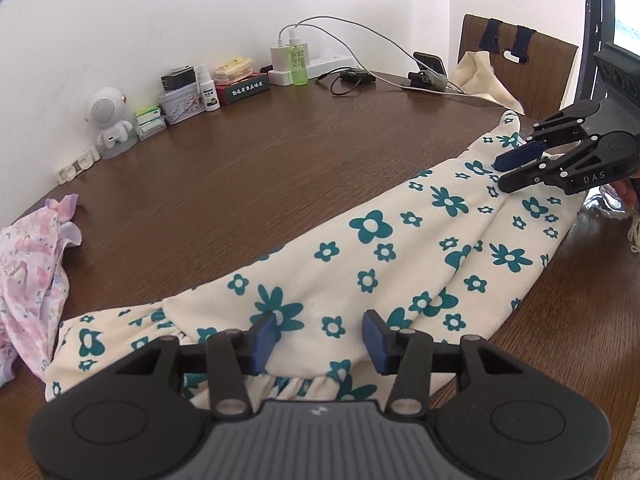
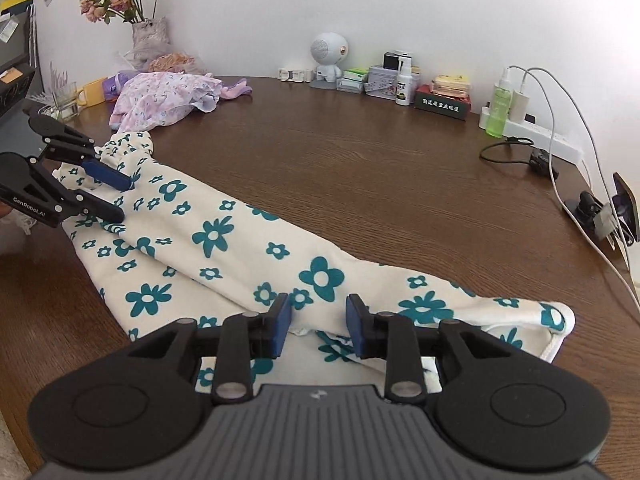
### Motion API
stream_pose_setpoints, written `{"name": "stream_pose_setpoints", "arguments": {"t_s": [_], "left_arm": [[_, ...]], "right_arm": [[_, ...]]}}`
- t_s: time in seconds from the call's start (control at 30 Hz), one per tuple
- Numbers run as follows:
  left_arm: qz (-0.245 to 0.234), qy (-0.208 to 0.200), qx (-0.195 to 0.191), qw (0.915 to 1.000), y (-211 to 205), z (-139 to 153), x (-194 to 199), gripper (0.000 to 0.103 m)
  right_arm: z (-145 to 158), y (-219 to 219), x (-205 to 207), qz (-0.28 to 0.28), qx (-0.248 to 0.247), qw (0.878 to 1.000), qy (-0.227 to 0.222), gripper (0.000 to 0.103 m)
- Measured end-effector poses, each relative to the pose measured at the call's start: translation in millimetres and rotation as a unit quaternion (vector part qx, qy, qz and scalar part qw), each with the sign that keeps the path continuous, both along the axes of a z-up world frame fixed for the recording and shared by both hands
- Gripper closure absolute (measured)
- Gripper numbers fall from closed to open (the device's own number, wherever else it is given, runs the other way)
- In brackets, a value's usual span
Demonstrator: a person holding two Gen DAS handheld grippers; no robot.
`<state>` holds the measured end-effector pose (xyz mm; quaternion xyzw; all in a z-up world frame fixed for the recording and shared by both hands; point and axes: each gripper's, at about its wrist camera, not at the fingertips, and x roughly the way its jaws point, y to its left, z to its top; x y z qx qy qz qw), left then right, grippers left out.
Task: Fold clothes
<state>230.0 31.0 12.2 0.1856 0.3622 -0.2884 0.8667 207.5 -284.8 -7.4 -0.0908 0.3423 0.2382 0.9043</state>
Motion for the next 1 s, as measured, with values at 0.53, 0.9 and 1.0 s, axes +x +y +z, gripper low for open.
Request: {"name": "stream_pose_setpoints", "arguments": {"t_s": [0.53, 0.9, 1.0], "left_arm": [[0.041, -0.019, -0.039, 0.9982, 40, 17, -8, 0.035], [0.096, 0.032, -0.056, 0.9933, 86, 1, 41, 0.033], [0.13, 0.034, -0.063, 0.9889, 109, 1, 33, 0.034]], "right_arm": [[17, -6, -13, -0.067, 0.036, 0.997, -0.025, 0.067], [-3, 13, 1, -0.142, 0.039, 0.989, -0.022, 0.068], [-6, 1, 0, -0.154, 0.039, 0.987, -0.018, 0.078]]}}
